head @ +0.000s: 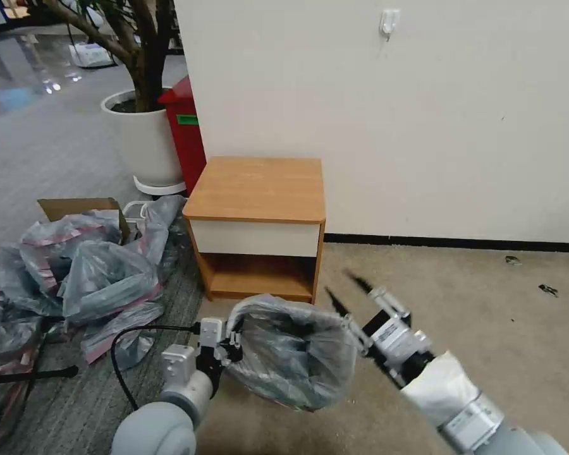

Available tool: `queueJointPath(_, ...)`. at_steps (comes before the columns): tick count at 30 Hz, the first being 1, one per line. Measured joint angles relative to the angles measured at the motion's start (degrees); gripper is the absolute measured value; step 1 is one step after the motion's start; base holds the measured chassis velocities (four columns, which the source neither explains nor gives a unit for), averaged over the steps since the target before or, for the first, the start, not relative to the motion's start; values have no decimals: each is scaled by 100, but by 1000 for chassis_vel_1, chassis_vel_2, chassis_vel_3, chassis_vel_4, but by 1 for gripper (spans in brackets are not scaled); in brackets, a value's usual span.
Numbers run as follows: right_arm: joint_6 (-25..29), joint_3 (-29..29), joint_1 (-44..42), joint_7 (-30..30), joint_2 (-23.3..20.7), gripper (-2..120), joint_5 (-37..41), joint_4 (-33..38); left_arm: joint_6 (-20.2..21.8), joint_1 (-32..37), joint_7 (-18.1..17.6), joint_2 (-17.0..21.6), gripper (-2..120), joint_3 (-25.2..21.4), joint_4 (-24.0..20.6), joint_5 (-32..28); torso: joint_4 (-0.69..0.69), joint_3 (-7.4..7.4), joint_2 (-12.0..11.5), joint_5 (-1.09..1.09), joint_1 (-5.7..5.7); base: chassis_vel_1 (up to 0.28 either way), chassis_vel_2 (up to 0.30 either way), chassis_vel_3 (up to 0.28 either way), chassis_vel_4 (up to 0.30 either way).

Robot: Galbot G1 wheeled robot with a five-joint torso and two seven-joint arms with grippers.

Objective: Pick up the garbage bag from the table and place it over the trash can.

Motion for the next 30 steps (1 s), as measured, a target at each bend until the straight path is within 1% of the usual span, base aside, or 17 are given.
queueJointPath(2,-315,-225,8,-31,-126,13,19,-80,-4,20,30,-30,2,195,-4,367,0,0,0,0,0,0,0,0,0)
queueJointPath(3,-315,-225,8,-31,-126,13,19,-80,-4,20,30,-30,2,195,-4,367,0,0,0,0,0,0,0,0,0)
queueJointPath(5,-663,-462,28,-57,-221,2,79,-251,-71,39,75,-65,2,369,27,756,0,0,0,0,0,0,0,0,0)
queueJointPath(6,-744,-514,46,-75,-237,0,90,-312,-96,42,88,-71,2,401,42,850,-1,0,0,0,0,0,0,0,0)
queueJointPath(7,-744,-514,46,-75,-237,0,90,-312,-96,42,88,-71,2,401,42,850,-1,0,0,0,0,0,0,0,0)
queueJointPath(9,-1058,-727,182,-124,-273,0,120,-569,-134,49,130,-78,2,499,61,1051,0,0,0,1,0,0,0,0,0)
queueJointPath(11,-1163,-792,236,-133,-277,0,126,-634,-145,49,160,-78,2,532,61,1117,0,0,0,0,0,0,0,0,0)
queueJointPath(12,-1434,-965,387,-153,-281,0,127,-820,-213,51,240,-81,2,588,62,1355,0,0,0,0,0,0,0,0,0)
queueJointPath(13,-1434,-965,387,-153,-281,0,127,-820,-213,51,240,-81,2,588,62,1355,0,0,0,0,0,0,0,0,0)
queueJointPath(15,-1721,-1196,631,-163,-257,0,70,-1095,-319,54,293,-85,2,661,87,1705,0,0,0,0,0,0,0,0,0)
queueJointPath(17,-1899,-1349,849,-179,-215,0,-10,-1316,-346,73,312,-102,2,742,91,1807,0,0,0,0,0,0,0,0,0)
queueJointPath(18,-1899,-1349,849,-179,-215,0,-10,-1316,-346,73,312,-102,2,742,91,1807,0,0,0,0,0,0,0,0,0)
queueJointPath(22,-2180,-1616,1274,-209,-132,0,-134,-1701,-380,124,317,-134,2,868,99,1935,1,0,0,0,0,0,0,0,0)
queueJointPath(27,-2259,-1760,1472,-269,-41,0,-253,-1989,-384,138,318,-167,2,942,101,1962,0,0,0,-1,0,0,0,0,0)
queueJointPath(30,-2277,-1899,1620,-291,117,0,-403,-2344,-384,148,312,-184,2,1042,89,1963,0,0,0,0,0,0,0,0,0)
